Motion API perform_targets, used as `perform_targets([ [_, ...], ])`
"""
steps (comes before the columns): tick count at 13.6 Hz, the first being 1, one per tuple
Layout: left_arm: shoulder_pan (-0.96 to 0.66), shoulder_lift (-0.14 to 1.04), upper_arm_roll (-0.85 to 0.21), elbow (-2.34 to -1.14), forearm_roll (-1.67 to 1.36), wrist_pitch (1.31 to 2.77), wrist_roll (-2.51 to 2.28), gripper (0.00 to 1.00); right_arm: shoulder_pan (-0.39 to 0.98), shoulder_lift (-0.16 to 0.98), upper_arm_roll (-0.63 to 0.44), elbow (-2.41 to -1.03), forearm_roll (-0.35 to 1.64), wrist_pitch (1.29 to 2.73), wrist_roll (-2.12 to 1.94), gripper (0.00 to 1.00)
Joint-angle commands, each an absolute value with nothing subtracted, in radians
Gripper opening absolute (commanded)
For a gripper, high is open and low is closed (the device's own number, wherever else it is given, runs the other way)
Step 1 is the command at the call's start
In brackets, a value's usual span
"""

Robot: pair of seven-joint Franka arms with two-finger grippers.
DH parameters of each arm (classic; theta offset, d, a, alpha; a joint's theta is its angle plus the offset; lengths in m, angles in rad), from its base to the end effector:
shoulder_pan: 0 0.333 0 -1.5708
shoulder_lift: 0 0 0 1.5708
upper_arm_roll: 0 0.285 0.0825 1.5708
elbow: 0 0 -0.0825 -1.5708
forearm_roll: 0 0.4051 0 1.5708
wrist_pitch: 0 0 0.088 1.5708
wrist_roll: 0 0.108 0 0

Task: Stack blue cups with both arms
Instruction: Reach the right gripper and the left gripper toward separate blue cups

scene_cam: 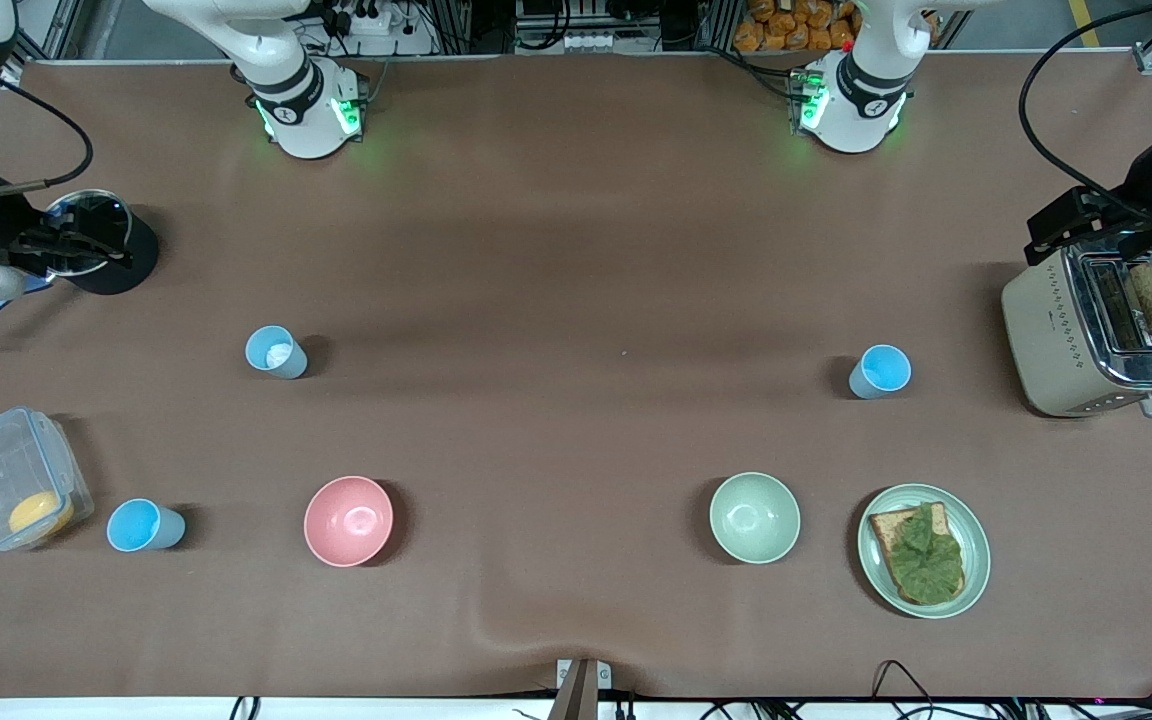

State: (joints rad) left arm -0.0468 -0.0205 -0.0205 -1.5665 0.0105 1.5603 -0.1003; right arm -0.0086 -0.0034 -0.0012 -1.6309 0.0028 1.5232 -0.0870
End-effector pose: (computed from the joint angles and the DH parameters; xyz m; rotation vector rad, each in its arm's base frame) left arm 0.5679 -0.0372 0.6054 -3.1314 -0.0520 -0.0237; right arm 0.5669 -0.0052 0.5611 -3.1272 -0.1207 0.1629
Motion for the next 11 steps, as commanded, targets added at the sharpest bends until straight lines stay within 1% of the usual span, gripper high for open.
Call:
perform_targets([
  [1,-0.044,-0.035,-0.025,-1.568,0.008,1.557,-0.109,1.0,-0.015,-0.014,0.008,-1.638,-0.009,1.528,-0.087,1.0],
  [7,-0.037,-0.026,-0.021,-1.571,0.005,1.557,-0.094,1.0,-0.017,-0.014,0.008,-1.638,-0.009,1.528,-0.087,1.0],
  [9,-0.052,0.017,-0.025,-1.566,0.017,1.557,-0.101,1.0,-0.018,-0.014,0.008,-1.641,-0.009,1.528,-0.087,1.0],
  [11,-0.046,0.047,-0.028,-1.598,0.021,1.566,-0.109,1.0,-0.02,-0.02,0.008,-1.657,-0.009,1.532,-0.087,1.0],
])
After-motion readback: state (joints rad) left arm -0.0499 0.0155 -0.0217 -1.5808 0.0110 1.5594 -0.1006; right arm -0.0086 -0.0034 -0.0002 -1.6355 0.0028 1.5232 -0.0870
